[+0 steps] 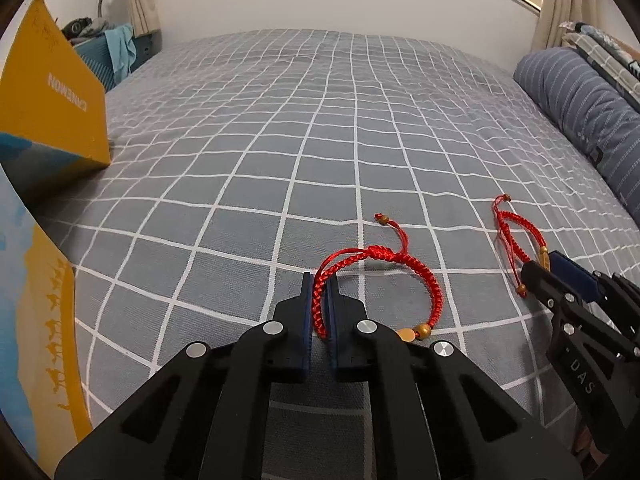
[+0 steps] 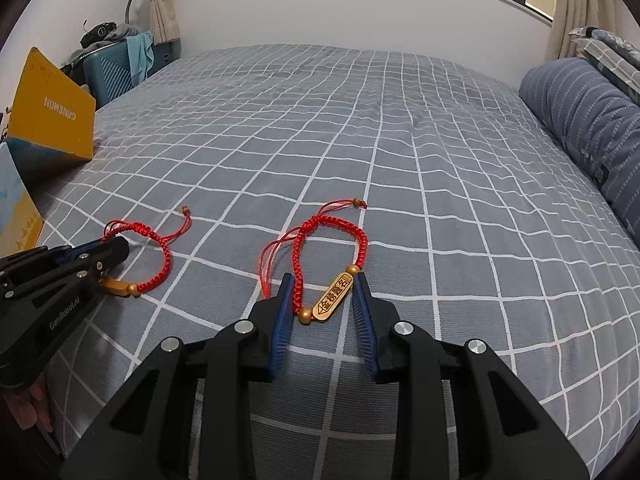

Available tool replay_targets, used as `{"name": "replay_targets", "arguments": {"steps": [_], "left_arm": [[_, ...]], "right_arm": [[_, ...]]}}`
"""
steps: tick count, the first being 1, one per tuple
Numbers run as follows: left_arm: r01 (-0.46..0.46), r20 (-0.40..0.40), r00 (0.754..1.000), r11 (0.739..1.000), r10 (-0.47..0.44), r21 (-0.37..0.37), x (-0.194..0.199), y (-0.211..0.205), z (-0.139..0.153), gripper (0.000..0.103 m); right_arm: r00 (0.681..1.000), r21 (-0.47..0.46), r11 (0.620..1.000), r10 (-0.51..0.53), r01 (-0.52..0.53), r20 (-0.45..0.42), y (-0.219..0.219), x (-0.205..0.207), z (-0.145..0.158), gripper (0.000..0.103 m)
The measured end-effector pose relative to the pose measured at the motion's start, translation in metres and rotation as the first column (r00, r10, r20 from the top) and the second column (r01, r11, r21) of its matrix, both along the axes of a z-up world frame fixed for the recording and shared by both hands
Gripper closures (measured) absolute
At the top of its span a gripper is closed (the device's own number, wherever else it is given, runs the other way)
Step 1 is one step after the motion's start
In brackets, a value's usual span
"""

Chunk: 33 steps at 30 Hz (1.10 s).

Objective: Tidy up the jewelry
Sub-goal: 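Lift both red string bracelets and carry them over the white box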

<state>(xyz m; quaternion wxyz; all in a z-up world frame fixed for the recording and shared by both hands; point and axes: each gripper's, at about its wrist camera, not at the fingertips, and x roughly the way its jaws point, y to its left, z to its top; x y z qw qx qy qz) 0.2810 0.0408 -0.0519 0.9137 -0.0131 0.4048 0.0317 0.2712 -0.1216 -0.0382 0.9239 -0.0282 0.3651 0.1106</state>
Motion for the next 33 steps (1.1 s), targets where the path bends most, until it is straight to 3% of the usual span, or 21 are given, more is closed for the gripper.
{"name": "replay_targets", "arguments": {"steps": [14, 33], "left_arm": [[0.028, -0.003, 1.0, 0.999, -0.028, -0.016, -0.015, -0.002, 0.021, 0.098], [0.04, 0.03, 0.999, 0.998, -0.039, -0.039, -0.048, -0.007, 0.063, 0.098]], "right_arm": [[1.0, 0.043, 0.999, -0.011, 0.012, -0.006, -0.009, -0.004, 0.012, 0.075], [0.999, 0.063, 0.998, -0.022, 0.02, 0.034, -0.02, -0.041, 0.056, 0.075]]}}
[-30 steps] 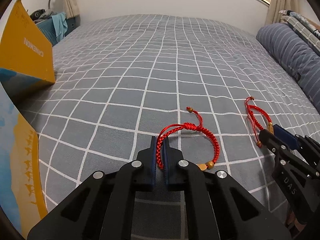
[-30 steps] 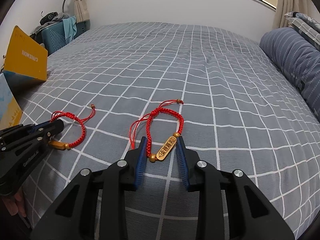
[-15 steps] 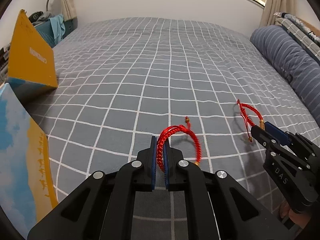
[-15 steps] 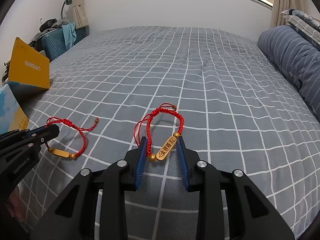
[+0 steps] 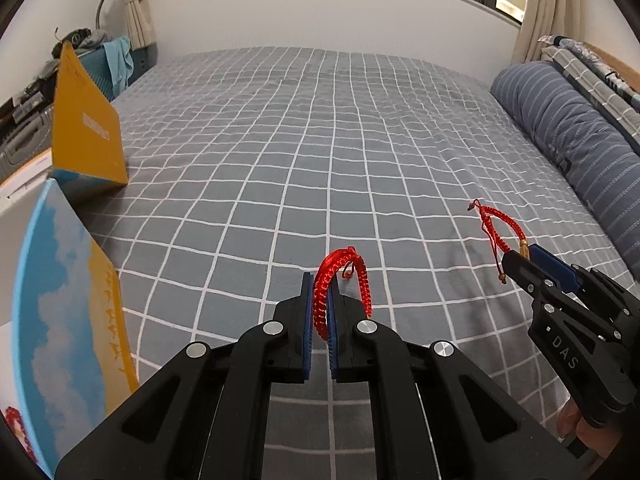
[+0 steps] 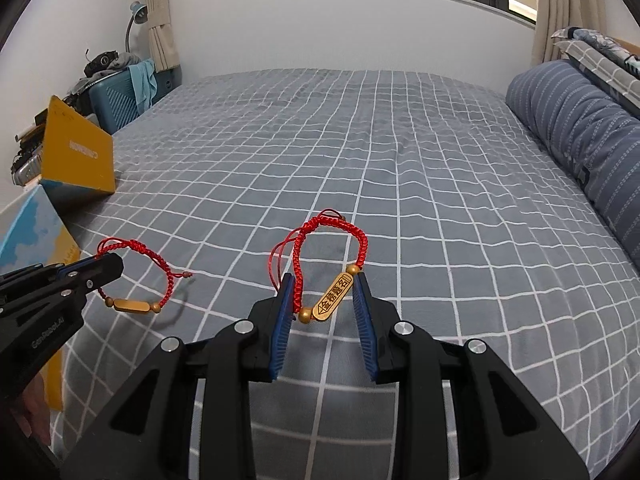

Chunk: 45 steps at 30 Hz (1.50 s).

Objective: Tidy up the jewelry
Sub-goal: 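Lift both red string bracelets and carry them over the white box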

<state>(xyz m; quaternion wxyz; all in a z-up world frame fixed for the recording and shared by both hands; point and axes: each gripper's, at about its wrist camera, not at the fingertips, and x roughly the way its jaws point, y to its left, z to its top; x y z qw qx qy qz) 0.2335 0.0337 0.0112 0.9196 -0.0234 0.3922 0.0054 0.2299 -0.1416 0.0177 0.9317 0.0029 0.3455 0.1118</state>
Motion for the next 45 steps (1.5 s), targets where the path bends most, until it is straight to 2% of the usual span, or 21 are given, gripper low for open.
{"name": "replay_targets", "arguments": {"steps": [4, 8, 18, 25, 34, 45], "left_arm": [[0.001, 0.009, 1.0, 1.0, -0.001, -0.002, -0.01, 0.001, 0.013, 0.098], [0.032, 0.016, 0.999, 0.999, -0.031, -0.041, -0.024, 0.002, 0.025, 0.098], [0.034, 0.054, 0.998, 0.999, -0.032, -0.042, -0.062, 0.008, 0.055, 0.098], [0.02, 0.067, 0.998, 0.998, -0.017, -0.051, -0.085, 0.029, 0.072, 0.098], [-0.046, 0.105, 0.993, 0.997, 0.051, -0.054, -0.117, 0.08, 0.106, 0.098], [-0.183, 0.117, 0.976, 0.983, 0.186, -0.033, -0.156, 0.158, 0.122, 0.098]], "right_arm": [[1.0, 0.007, 1.0, 0.006, -0.006, 0.0, -0.004, -0.014, 0.011, 0.075], [1.0, 0.009, 1.0, 0.01, -0.01, 0.01, -0.006, -0.03, 0.024, 0.075], [0.998, 0.011, 1.0, 0.024, -0.025, 0.052, 0.002, -0.078, 0.061, 0.075], [0.995, 0.02, 0.998, 0.06, -0.062, 0.078, 0.018, -0.097, 0.082, 0.075], [0.981, 0.032, 0.987, 0.15, -0.155, 0.12, 0.068, -0.111, 0.11, 0.075], [0.945, 0.036, 0.952, 0.296, -0.304, 0.142, 0.157, -0.128, 0.131, 0.075]]}}
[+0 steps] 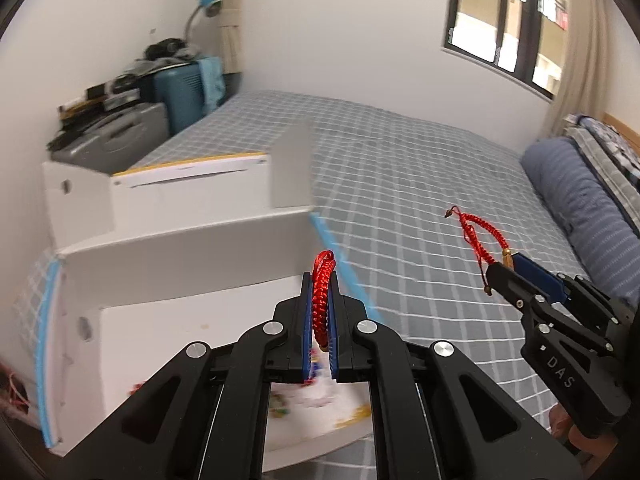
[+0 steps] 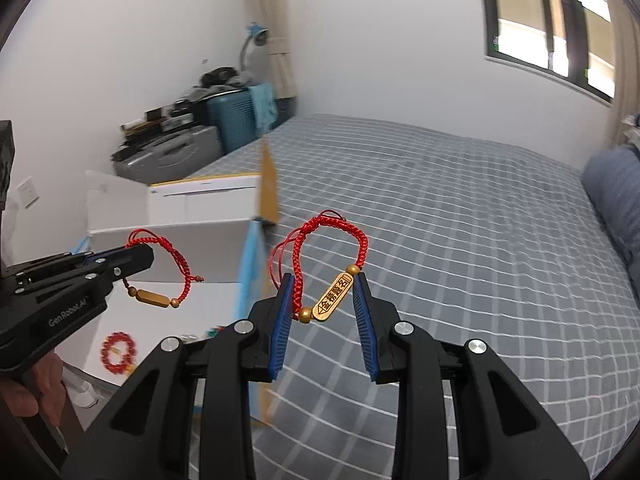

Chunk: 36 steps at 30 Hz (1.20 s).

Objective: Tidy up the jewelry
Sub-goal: 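Lift both red string bracelets and carry them over the white box, then open both tools to drop the red string bracelets into the box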

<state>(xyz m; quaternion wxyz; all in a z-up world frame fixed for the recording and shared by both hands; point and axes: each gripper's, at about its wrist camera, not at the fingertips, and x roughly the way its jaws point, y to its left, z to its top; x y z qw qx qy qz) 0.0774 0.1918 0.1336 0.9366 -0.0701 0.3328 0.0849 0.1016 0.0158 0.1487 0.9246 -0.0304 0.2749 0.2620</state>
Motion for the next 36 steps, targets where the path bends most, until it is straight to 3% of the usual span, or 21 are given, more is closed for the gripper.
{"name": "replay_targets", "arguments": {"steps": [8, 15, 23, 31, 33, 35, 36], "left_arm": [[-0.097, -0.046, 0.994, 0.995, 0.096, -0.01, -0.028, 0.062, -0.012, 0.098], [-0.171, -0.097, 0.981, 0.985, 0.17, -0.004, -0.049, 0.103, -0.036, 0.098], [-0.215, -0.144, 0.966, 0.977, 0.214, 0.009, -0.054, 0.123, -0.059, 0.098], [-0.219, -0.157, 0.964, 0.976, 0.215, -0.006, -0.053, 0.124, -0.064, 0.095], [-0.22, -0.155, 0.964, 0.975, 0.217, -0.004, -0.054, 0.124, -0.064, 0.092], [-0.221, -0.147, 0.965, 0.975, 0.217, -0.011, -0.056, 0.124, -0.063, 0.067], [-0.227, -0.136, 0.965, 0.974, 0.223, -0.014, -0.058, 0.124, -0.061, 0.062]], "right_arm": [[0.992, -0.021, 0.992, 0.127, -0.127, -0.015, 0.071, -0.016, -0.003, 0.075], [0.977, -0.067, 0.976, 0.201, -0.206, -0.075, 0.128, -0.023, -0.028, 0.075], [0.965, -0.124, 0.964, 0.215, -0.235, -0.152, 0.158, -0.019, -0.057, 0.075], [0.959, -0.133, 0.958, 0.232, -0.255, -0.163, 0.164, -0.02, -0.06, 0.072], [0.96, -0.133, 0.958, 0.231, -0.253, -0.157, 0.163, -0.021, -0.06, 0.067], [0.962, -0.125, 0.96, 0.23, -0.249, -0.148, 0.161, -0.021, -0.057, 0.061], [0.962, -0.121, 0.961, 0.23, -0.248, -0.145, 0.159, -0.022, -0.056, 0.056]]}}
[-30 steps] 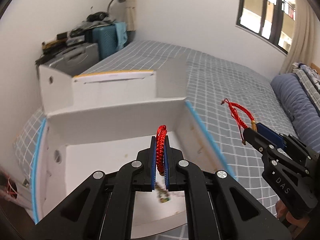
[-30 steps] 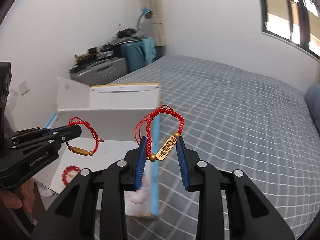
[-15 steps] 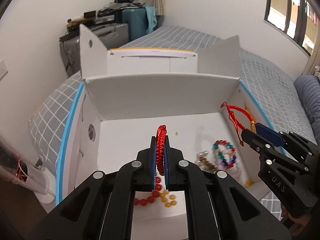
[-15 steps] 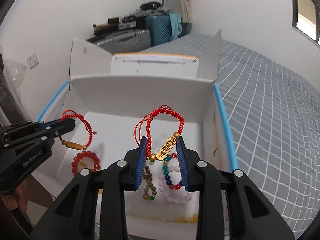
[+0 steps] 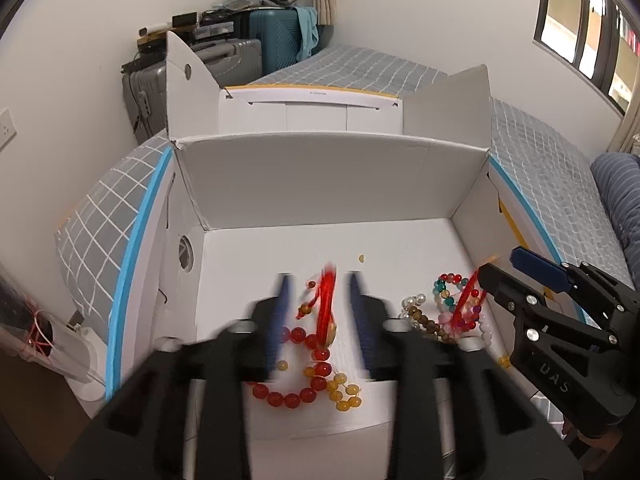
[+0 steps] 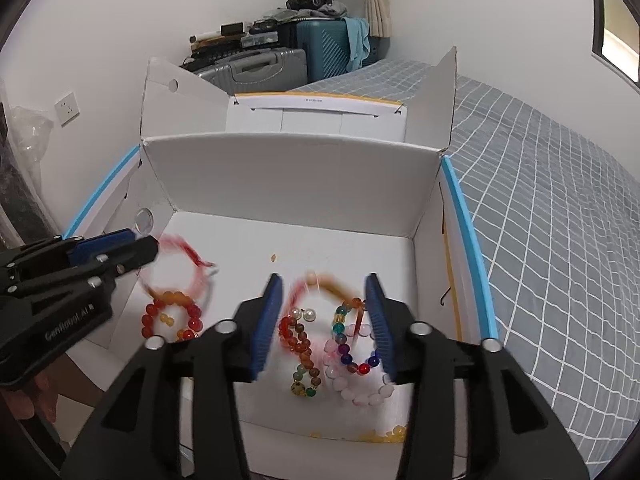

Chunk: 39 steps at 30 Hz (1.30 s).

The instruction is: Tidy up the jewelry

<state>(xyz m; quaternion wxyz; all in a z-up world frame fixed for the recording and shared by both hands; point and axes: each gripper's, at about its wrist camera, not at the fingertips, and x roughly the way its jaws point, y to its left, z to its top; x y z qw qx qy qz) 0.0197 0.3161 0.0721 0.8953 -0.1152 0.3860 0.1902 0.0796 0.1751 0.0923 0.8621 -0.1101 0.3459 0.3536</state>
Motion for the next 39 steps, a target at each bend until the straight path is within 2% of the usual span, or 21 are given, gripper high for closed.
{"name": "replay_targets", "arguments": {"steps": [2, 5, 6, 8, 11, 14, 17, 27, 32, 39], "left_arm": [[-0.009, 0.011, 1.0, 1.0, 0.009, 0.006, -0.004, -0.001, 0.003, 0.056], [-0.019, 0.025, 1.0, 0.999, 0.018, 0.026, -0.009, -0.003, 0.007, 0.043], [-0.021, 0.03, 0.999, 0.999, 0.02, 0.033, -0.011, -0.004, 0.009, 0.041], [-0.024, 0.049, 0.999, 0.998, 0.021, 0.052, -0.018, -0.007, 0.013, 0.033], [-0.035, 0.077, 0.997, 0.997, 0.03, 0.063, -0.03, -0.01, 0.017, 0.021], [-0.043, 0.104, 0.994, 0.996, 0.034, 0.08, -0.046, -0.017, 0.021, 0.012], [-0.046, 0.126, 0.991, 0.995, 0.035, 0.087, -0.061, -0.025, 0.024, 0.007], [-0.026, 0.13, 0.991, 0.996, 0.014, 0.085, -0.1, -0.051, 0.012, 0.006], [-0.037, 0.127, 0.992, 0.996, 0.027, 0.076, -0.111, -0.055, 0.004, 0.006], [-0.033, 0.094, 0.995, 0.997, 0.026, 0.074, -0.109, -0.06, -0.004, 0.006]], "right_arm": [[1.0, 0.011, 1.0, -0.004, 0.004, 0.013, -0.004, -0.002, 0.004, 0.052], [0.999, 0.039, 0.999, -0.011, 0.01, 0.031, -0.012, -0.007, 0.011, 0.036], [0.999, 0.047, 0.999, -0.015, 0.013, 0.041, -0.015, -0.009, 0.013, 0.031], [0.998, 0.054, 0.998, -0.027, 0.024, 0.064, -0.021, -0.013, 0.017, 0.026], [0.995, 0.073, 0.997, -0.046, 0.039, 0.09, -0.032, -0.021, 0.021, 0.013], [0.993, 0.077, 0.996, -0.046, 0.037, 0.107, -0.043, -0.031, 0.021, 0.01], [0.991, 0.087, 0.995, -0.053, 0.043, 0.121, -0.054, -0.043, 0.021, 0.009], [0.991, 0.147, 0.987, -0.084, 0.069, 0.102, -0.09, -0.075, 0.015, 0.009], [0.988, 0.134, 0.988, -0.097, 0.081, 0.118, -0.096, -0.088, 0.007, 0.009], [0.987, 0.117, 0.989, -0.108, 0.094, 0.12, -0.093, -0.092, 0.001, 0.008]]}}
